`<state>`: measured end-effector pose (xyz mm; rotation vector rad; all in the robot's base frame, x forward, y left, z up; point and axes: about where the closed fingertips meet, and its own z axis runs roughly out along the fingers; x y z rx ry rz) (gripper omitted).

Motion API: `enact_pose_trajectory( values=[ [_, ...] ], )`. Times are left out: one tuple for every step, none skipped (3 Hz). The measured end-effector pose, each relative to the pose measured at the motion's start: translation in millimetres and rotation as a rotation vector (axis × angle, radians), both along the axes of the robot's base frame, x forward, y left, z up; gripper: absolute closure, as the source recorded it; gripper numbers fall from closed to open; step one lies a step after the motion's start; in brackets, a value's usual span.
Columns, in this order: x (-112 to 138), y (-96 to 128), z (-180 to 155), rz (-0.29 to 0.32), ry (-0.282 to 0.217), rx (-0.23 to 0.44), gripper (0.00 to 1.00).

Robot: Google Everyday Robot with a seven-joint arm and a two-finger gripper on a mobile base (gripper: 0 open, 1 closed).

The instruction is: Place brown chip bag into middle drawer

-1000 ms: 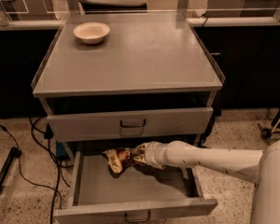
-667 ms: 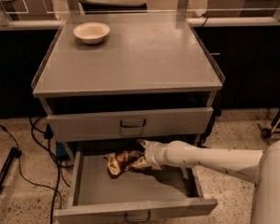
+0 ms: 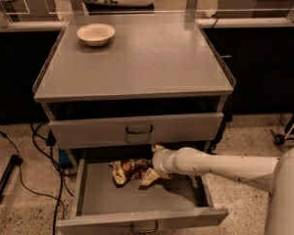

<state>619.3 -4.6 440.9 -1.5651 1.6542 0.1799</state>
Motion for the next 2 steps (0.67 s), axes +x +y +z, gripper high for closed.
enact_pose_trajectory(
  values=[
    [-6,-10,8,-0.009,0.010,-0.012,0.00],
    [-15,-26,16,-0.040,0.020,-0.028,0.17]
  ],
)
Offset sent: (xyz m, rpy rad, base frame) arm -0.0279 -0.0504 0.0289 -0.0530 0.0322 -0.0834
